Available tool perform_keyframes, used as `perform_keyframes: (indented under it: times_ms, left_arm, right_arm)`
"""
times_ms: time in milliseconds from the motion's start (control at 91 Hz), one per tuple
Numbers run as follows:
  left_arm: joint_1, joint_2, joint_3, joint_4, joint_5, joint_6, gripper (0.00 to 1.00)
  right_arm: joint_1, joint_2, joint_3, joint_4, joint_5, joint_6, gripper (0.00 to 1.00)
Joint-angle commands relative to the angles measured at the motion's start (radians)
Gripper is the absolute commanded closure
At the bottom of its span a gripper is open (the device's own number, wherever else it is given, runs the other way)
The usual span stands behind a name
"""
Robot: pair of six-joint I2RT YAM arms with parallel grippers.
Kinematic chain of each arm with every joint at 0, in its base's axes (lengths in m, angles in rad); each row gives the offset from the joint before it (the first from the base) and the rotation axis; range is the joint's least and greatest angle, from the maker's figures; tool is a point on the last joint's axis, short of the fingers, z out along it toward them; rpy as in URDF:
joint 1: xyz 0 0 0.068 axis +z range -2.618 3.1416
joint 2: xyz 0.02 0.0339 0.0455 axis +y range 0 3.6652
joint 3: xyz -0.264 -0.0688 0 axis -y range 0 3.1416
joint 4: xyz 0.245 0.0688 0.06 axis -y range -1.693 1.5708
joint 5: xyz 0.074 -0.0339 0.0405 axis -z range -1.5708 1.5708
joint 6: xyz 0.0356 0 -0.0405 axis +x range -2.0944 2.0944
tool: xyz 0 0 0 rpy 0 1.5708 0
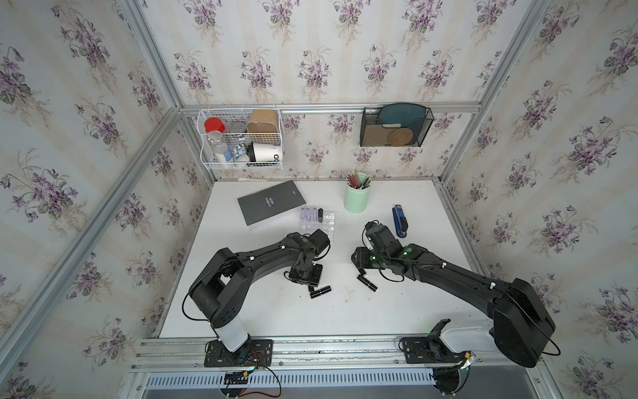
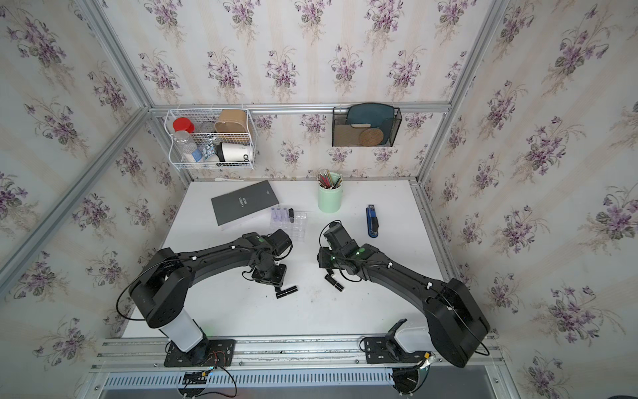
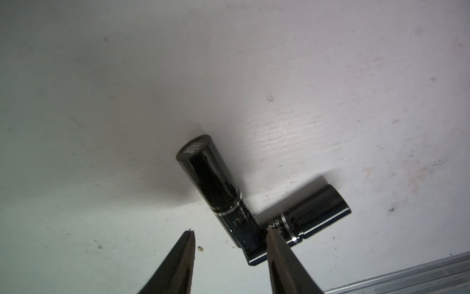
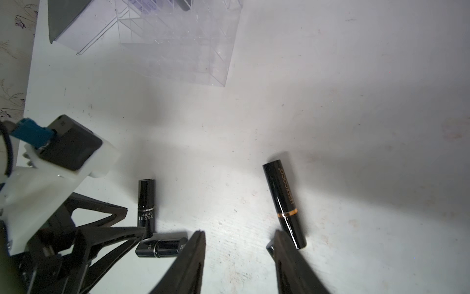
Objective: Arrange the lipsticks in the organizer
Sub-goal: Pick up the lipstick at the center of the board.
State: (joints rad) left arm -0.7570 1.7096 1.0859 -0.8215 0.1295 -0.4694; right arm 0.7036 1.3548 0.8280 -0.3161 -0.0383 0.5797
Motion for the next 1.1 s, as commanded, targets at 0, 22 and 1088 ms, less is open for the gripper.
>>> perform_keyframes:
  times_ms: [0,22,1088]
  left_arm:
    - [0.012,0.009,-0.003,0.027,-0.012,-0.003,0.51]
    - [0.013,0.01,-0.003,0.029,-0.015,0.0,0.52]
    - [0.127,-0.239,0.089,0.079,0.405,0.438,1.0]
  right_arm:
    - [0.0,0.008,-0.003,0.021,-0.003,0.005,0.51]
    - [0.0,0.011,-0.004,0.021,-0.002,0.005,0.51]
    - [-0.033,-0.029,0.066,0.21,-0.533,0.19,0.42]
